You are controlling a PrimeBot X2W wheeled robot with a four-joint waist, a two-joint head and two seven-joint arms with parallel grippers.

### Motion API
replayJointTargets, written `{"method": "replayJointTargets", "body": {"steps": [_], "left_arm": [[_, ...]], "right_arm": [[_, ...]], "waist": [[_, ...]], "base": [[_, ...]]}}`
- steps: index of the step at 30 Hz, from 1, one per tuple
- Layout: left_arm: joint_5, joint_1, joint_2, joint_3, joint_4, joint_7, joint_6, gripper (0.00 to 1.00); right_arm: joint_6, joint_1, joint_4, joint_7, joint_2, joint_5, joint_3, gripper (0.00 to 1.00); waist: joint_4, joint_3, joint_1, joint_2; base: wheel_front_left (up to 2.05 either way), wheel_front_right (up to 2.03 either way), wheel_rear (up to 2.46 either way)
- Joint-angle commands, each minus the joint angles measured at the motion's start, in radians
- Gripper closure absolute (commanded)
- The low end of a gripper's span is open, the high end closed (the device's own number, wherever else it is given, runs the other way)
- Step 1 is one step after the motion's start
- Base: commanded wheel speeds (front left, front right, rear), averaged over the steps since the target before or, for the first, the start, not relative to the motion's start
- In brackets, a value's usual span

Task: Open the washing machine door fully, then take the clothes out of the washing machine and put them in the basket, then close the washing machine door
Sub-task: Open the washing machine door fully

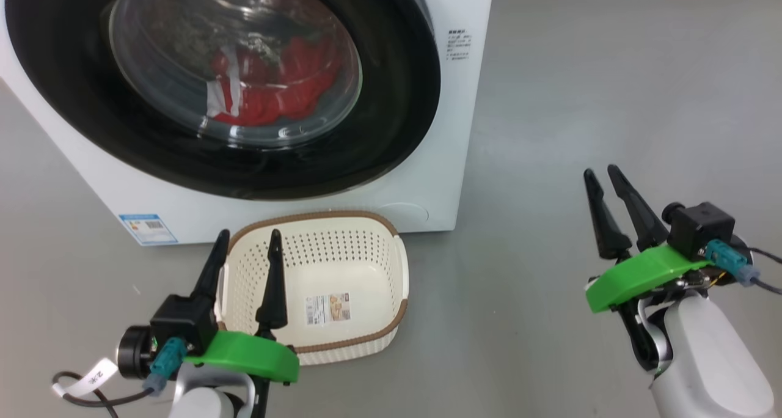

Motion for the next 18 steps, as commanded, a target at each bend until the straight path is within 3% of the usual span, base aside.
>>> {"method": "replayJointTargets", "body": {"steps": [1,2,4,9,18], "left_arm": [[-0.002,-0.051,0.008,0.027,-0.034,-0.012,0.008,0.00],[-0.002,-0.054,0.008,0.026,-0.037,-0.012,0.008,0.00],[-0.002,-0.063,0.008,0.027,-0.040,-0.012,0.007,0.00],[0.004,-0.078,0.008,0.030,-0.053,-0.012,0.008,0.00],[0.007,-0.106,0.008,0.020,-0.070,-0.012,0.005,0.00]], "right_arm": [[0.000,-0.046,-0.031,-0.014,0.004,-0.001,0.013,0.62],[0.000,-0.053,-0.032,-0.016,0.004,-0.002,0.010,0.65],[0.000,-0.067,-0.034,-0.021,0.004,-0.003,0.009,1.00],[0.000,-0.096,-0.038,-0.032,0.004,0.015,0.012,1.00],[0.000,-0.192,-0.003,-0.045,0.004,0.160,0.031,1.00]], "waist": [[0.012,0.028,0.0000,0.0000],[0.015,0.038,0.0000,0.0000],[0.019,0.055,0.0000,0.0000],[0.022,0.088,0.0000,0.0000],[0.028,0.152,0.0000,0.0000]], "base": [[0.00,0.00,0.00],[0.00,0.00,0.00],[0.00,0.00,0.00],[0.00,0.00,0.00],[0.00,0.00,0.00]]}}
